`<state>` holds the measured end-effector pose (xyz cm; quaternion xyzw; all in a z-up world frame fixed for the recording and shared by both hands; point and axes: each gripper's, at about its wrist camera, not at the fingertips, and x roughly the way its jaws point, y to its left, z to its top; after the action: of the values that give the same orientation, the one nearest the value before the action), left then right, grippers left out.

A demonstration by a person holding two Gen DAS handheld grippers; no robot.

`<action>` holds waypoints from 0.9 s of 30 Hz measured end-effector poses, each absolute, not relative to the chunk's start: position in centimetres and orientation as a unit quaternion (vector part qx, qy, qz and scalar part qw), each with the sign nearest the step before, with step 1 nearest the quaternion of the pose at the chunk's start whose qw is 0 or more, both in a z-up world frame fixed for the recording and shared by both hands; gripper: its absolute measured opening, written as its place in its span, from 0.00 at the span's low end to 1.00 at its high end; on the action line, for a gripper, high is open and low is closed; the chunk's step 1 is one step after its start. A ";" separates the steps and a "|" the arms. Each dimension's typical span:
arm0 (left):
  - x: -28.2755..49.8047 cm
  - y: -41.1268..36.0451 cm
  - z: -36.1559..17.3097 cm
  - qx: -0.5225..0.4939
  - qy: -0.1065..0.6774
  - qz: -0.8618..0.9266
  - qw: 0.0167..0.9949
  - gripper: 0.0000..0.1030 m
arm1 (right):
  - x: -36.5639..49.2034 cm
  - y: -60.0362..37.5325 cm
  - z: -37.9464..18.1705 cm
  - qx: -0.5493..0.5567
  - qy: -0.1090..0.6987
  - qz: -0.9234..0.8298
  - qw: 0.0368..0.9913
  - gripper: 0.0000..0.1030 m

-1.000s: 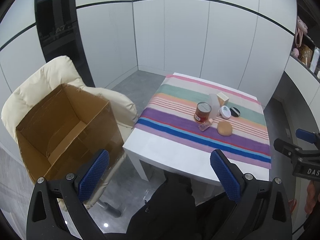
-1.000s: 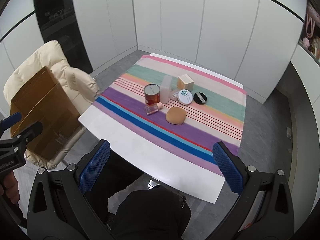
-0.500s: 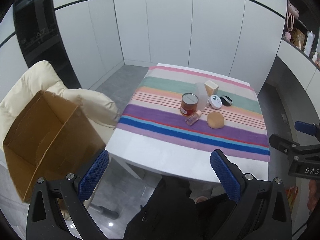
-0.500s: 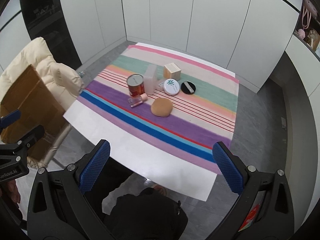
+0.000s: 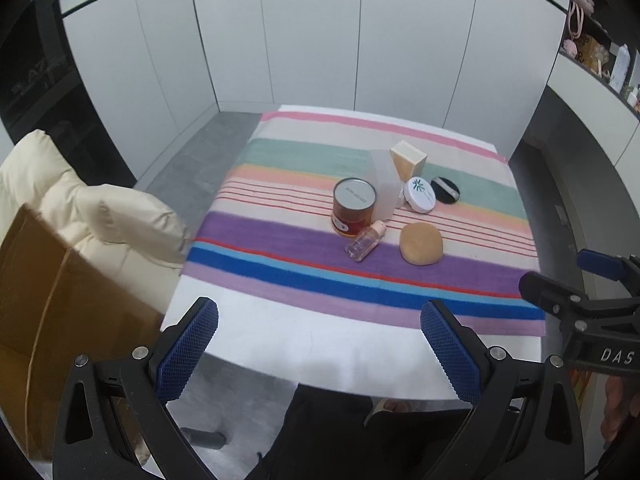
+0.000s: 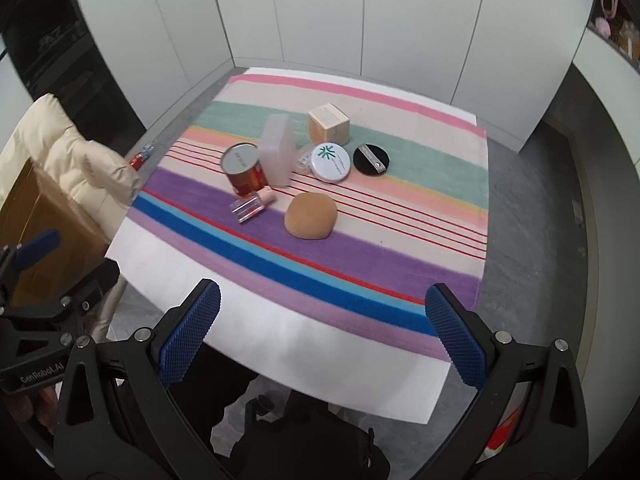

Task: Organize objects
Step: 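Move the left tool to the pink-capped bottle while the right tool approaches the tan sponge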

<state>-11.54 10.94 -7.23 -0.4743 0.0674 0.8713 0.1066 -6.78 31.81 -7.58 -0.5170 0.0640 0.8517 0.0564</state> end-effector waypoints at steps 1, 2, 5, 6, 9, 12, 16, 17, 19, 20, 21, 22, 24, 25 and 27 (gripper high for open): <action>-12.0 11.1 -7.6 -0.476 0.070 0.870 0.107 0.99 | -7.2 32.0 -7.9 -0.519 0.063 0.850 0.061 1.00; -12.7 11.4 -8.3 -0.481 0.074 0.867 0.108 0.98 | -7.6 32.1 -8.2 -0.519 0.059 0.850 0.068 1.00; -14.1 11.9 -9.7 -0.489 0.076 0.862 0.108 0.98 | -8.9 32.4 -9.6 -0.525 0.054 0.846 0.071 1.00; -14.5 12.1 -10.1 -0.490 0.075 0.862 0.110 0.98 | -9.4 32.4 -10.2 -0.529 0.056 0.844 0.068 1.00; -15.7 12.5 -11.4 -0.499 0.077 0.855 0.116 0.93 | -11.0 32.4 -11.7 -0.537 0.047 0.840 0.065 1.00; -16.9 12.9 -12.8 -0.506 0.082 0.851 0.113 0.92 | -12.4 32.4 -12.8 -0.539 0.048 0.839 0.063 1.00; -18.3 13.3 -14.4 -0.517 0.080 0.844 0.116 0.92 | -14.4 32.5 -14.7 -0.547 0.044 0.834 0.060 1.00; -18.7 13.3 -14.8 -0.518 0.082 0.843 0.116 0.92 | -14.8 32.5 -15.2 -0.550 0.043 0.832 0.059 1.00; -19.3 13.3 -15.5 -0.522 0.083 0.841 0.118 0.92 | -15.8 32.5 -16.3 -0.556 0.043 0.829 0.053 1.00; -19.6 13.3 -16.0 -0.524 0.084 0.839 0.121 0.92 | -16.2 32.4 -16.8 -0.558 0.041 0.827 0.051 1.00; -19.9 13.3 -16.4 -0.526 0.086 0.837 0.123 0.92 | -16.6 32.2 -17.4 -0.561 0.038 0.826 0.047 1.00; -20.1 13.3 -16.8 -0.528 0.087 0.836 0.124 0.91 | -17.0 32.1 -17.9 -0.563 0.035 0.824 0.045 0.99; -20.6 13.1 -17.6 -0.532 0.090 0.833 0.121 0.91 | -17.7 31.8 -18.8 -0.569 0.029 0.821 0.043 0.99; -20.8 13.0 -17.9 -0.534 0.090 0.832 0.119 0.91 | -18.0 31.7 -19.2 -0.571 0.027 0.820 0.040 0.99; -21.2 12.9 -18.7 -0.538 0.090 0.830 0.119 0.91 | -18.5 31.6 -19.9 -0.571 0.024 0.820 0.036 0.99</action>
<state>-21.18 12.88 -18.67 -0.5381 0.0899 0.8296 0.1187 -18.47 31.60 -19.88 -0.5714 0.0239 0.8196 0.0361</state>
